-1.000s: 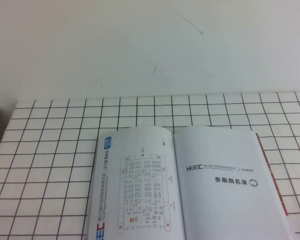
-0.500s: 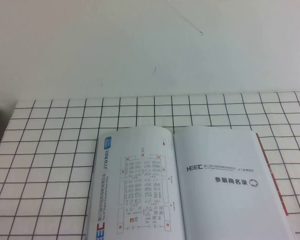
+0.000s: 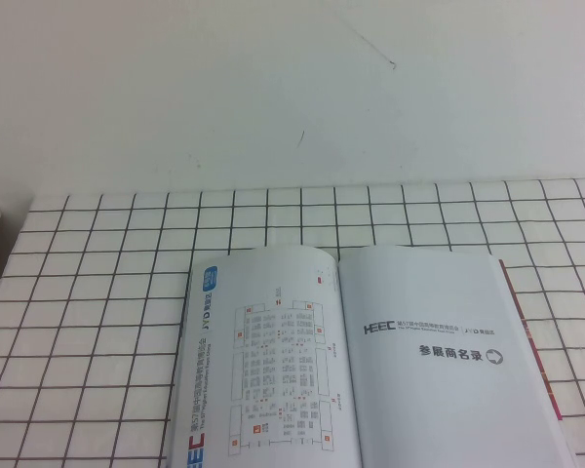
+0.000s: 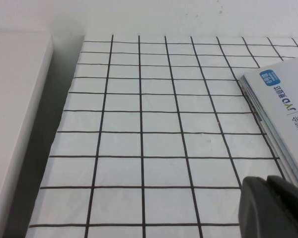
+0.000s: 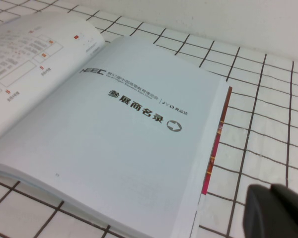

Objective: Close book
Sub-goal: 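Close the open booklet and leave it lying on the table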

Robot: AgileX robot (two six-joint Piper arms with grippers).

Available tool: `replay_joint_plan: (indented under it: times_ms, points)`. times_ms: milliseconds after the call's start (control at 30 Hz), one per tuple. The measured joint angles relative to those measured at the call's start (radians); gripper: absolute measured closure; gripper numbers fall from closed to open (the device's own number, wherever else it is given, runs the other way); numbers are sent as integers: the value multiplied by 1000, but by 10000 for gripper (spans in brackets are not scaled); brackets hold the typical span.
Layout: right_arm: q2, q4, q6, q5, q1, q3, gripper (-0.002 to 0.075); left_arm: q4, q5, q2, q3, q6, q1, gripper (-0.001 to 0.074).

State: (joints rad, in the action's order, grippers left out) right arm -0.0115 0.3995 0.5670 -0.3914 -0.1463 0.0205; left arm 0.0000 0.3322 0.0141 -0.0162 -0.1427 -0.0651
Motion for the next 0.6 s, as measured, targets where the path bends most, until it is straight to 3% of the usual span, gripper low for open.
replay_joint_plan:
  times_ms: [600]
  points:
    - [0, 0, 0, 0, 0, 0, 729, 0, -7, 0, 0, 4, 0, 738]
